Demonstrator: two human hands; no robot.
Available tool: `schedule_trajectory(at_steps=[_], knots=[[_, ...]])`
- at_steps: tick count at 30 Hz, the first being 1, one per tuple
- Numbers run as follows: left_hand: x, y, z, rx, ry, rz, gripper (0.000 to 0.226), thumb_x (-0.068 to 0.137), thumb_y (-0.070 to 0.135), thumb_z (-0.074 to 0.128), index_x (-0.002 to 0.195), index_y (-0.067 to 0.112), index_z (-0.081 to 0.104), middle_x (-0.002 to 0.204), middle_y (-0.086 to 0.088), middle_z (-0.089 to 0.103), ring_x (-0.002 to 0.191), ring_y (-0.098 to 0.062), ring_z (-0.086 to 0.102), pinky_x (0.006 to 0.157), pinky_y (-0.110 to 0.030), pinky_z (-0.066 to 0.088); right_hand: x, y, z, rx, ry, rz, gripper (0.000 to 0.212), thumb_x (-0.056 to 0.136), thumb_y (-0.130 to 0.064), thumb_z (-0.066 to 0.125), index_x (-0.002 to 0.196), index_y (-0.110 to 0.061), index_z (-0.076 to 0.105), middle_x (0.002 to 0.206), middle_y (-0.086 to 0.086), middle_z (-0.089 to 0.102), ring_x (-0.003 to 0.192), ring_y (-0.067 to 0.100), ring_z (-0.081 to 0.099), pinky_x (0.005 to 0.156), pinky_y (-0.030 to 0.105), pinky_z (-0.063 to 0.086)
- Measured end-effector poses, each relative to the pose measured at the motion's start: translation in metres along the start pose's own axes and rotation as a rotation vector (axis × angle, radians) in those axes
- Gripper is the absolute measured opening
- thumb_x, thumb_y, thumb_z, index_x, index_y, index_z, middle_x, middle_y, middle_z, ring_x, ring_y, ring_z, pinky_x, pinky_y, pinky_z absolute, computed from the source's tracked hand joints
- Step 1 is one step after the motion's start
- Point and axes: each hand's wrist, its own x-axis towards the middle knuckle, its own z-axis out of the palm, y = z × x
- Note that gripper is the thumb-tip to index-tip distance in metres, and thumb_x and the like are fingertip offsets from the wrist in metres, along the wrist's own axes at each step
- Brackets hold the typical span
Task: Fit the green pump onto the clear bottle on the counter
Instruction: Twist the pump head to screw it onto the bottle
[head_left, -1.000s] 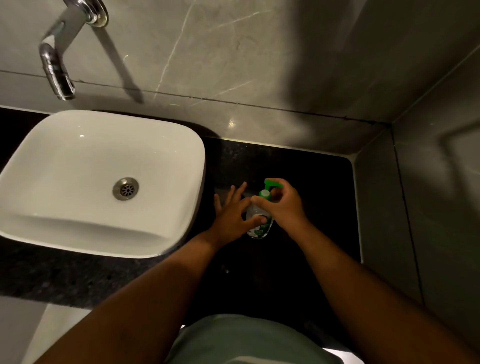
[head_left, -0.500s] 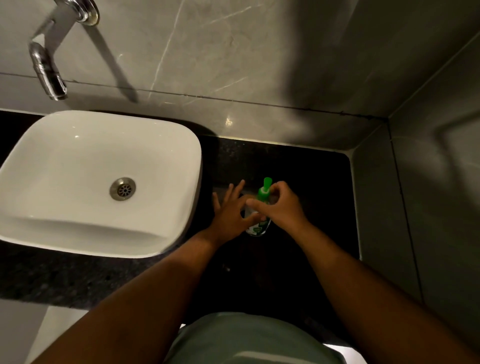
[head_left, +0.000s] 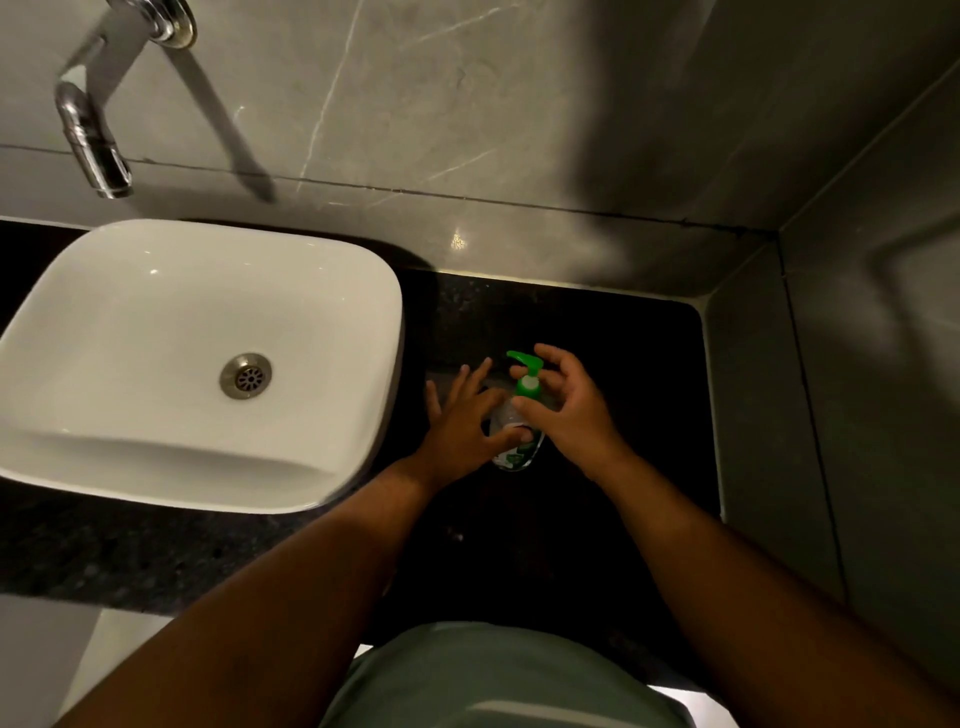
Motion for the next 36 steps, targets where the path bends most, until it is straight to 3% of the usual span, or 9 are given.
schedule_trajectory(at_steps=[5,8,11,14,19,22,27,30,36], knots=[[0.000,0.002,0.004,-0.014,0.006,0.026,0.066,0.068,0.084,0.046,0.123,0.047,0.048,0.159,0.012,0.003,0.142,-0.008,-0.012,0.102,-0.052,-0.027,0.001,-0.007,0.005,-0.151,0.192,-0.056,0.061,0.066,-0.017,0.087,0.118,-0.018,0.055,0.091,-0.012,0.059,0.080,-0.001,0.058,0.068,0.005,0.045],[-0.001,0.006,0.005,-0.047,0.021,0.012,0.066,0.068,0.082,0.047,0.120,0.042,0.052,0.159,0.011,0.005,0.144,-0.010,-0.008,0.103,-0.052,-0.026,0.001,-0.007,0.007,-0.141,0.172,-0.044,0.069,0.066,-0.022,0.088,0.124,-0.018,0.052,0.097,-0.016,0.055,0.085,-0.003,0.055,0.068,0.001,0.043],[-0.001,0.005,0.001,-0.019,0.011,-0.035,0.068,0.073,0.076,0.053,0.126,0.034,0.053,0.160,0.009,0.005,0.144,-0.011,-0.008,0.102,-0.052,-0.026,-0.003,-0.001,0.000,0.041,0.079,0.010,0.080,0.077,-0.006,0.078,0.144,-0.017,0.035,0.123,-0.005,0.057,0.107,0.000,0.058,0.089,0.013,0.050],[-0.001,0.005,-0.002,0.002,-0.012,-0.047,0.067,0.076,0.070,0.057,0.130,0.030,0.052,0.160,0.008,0.004,0.144,-0.011,-0.008,0.103,-0.053,-0.025,-0.004,0.002,-0.004,0.100,0.104,0.027,0.080,0.079,0.003,0.073,0.145,-0.017,0.034,0.116,0.005,0.067,0.105,0.005,0.065,0.090,0.027,0.055],[-0.004,0.004,-0.003,-0.051,0.007,-0.068,0.067,0.075,0.074,0.051,0.127,0.033,0.053,0.160,0.008,0.006,0.144,-0.012,-0.007,0.102,-0.052,-0.026,0.006,-0.001,0.004,-0.026,0.139,0.020,0.066,0.073,-0.007,0.081,0.130,-0.015,0.050,0.096,0.003,0.065,0.090,0.009,0.063,0.071,0.012,0.053],[-0.001,0.000,-0.004,-0.044,-0.005,-0.068,0.069,0.073,0.076,0.050,0.130,0.036,0.050,0.160,0.008,0.006,0.144,-0.012,-0.008,0.102,-0.052,-0.027,0.011,-0.001,0.010,-0.150,0.094,0.024,0.051,0.081,-0.018,0.076,0.127,-0.015,0.056,0.120,0.003,0.059,0.107,0.010,0.057,0.087,0.019,0.049],[0.001,-0.004,-0.005,-0.064,-0.104,-0.066,0.076,0.070,0.081,0.048,0.135,0.040,0.043,0.159,0.012,0.007,0.144,-0.011,-0.009,0.102,-0.053,-0.027,0.019,-0.001,-0.009,-0.155,-0.183,0.052,0.043,0.092,-0.025,0.064,0.132,-0.012,0.056,0.139,0.005,0.054,0.123,0.016,0.054,0.104,0.039,0.047],[0.000,-0.007,-0.005,-0.108,-0.141,-0.052,0.072,0.074,0.079,0.049,0.138,0.054,0.029,0.159,0.014,0.008,0.143,-0.011,-0.009,0.100,-0.051,-0.028,0.025,-0.003,-0.020,-0.263,-0.385,0.034,0.041,0.093,-0.024,0.061,0.133,-0.018,0.055,0.144,-0.005,0.046,0.129,0.013,0.047,0.106,0.034,0.044],[0.002,-0.010,-0.001,-0.078,-0.083,-0.067,0.080,0.070,0.086,0.041,0.140,0.052,0.021,0.158,0.013,0.011,0.143,-0.010,-0.007,0.102,-0.051,-0.027,0.019,0.003,0.001,-0.164,-0.141,-0.028,0.035,0.086,-0.021,0.070,0.120,-0.010,0.065,0.118,0.001,0.068,0.109,0.008,0.063,0.098,0.035,0.052]])
